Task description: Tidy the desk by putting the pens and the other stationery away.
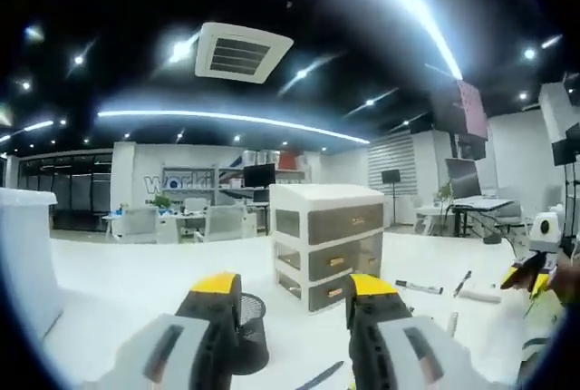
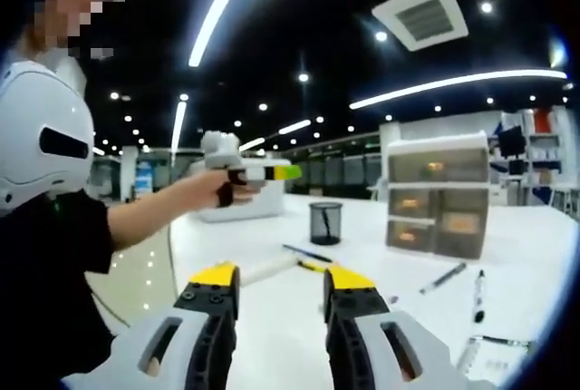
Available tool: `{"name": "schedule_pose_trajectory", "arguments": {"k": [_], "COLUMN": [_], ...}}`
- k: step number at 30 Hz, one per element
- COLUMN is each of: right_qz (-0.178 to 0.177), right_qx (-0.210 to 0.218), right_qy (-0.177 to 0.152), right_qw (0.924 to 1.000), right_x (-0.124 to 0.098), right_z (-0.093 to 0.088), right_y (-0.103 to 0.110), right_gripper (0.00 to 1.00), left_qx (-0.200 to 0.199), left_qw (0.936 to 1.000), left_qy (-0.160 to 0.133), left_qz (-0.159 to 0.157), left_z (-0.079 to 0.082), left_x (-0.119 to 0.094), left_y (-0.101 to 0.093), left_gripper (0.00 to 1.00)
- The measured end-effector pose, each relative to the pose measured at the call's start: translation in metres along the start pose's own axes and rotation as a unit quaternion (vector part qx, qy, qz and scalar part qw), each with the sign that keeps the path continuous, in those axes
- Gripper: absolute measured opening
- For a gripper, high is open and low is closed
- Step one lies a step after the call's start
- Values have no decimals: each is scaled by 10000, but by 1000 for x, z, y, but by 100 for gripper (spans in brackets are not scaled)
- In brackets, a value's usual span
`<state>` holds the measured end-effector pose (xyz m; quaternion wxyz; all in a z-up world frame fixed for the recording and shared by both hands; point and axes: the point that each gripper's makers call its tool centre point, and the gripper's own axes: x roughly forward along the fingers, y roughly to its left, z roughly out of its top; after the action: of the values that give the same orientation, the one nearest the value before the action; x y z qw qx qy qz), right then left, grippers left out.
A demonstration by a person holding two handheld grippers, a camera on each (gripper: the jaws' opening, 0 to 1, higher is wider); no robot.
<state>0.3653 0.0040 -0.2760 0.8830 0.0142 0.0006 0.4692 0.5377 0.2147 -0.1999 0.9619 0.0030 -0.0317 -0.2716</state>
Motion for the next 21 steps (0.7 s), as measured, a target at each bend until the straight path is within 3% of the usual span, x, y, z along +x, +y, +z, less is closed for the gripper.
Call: {"name": "schedule_pose_trajectory", "arguments": {"k": [8, 21], "right_qz": [-54, -122], "right_qx": [-11, 80], "right_qy": [6, -29], "right_qw": [10000, 9999], "right_x": [-2, -8], "right_z": [0, 1], "right_y": [-3, -8], "right_gripper": [37, 38], "left_qx": [-166, -332], "left_qw": [9996, 9990], "left_qy": [-88, 3], "left_qz": [-188, -311], "left_z": [-5, -27], "left_x": [-33, -88], "left_y": [-22, -57], "left_gripper": [53, 55]}}
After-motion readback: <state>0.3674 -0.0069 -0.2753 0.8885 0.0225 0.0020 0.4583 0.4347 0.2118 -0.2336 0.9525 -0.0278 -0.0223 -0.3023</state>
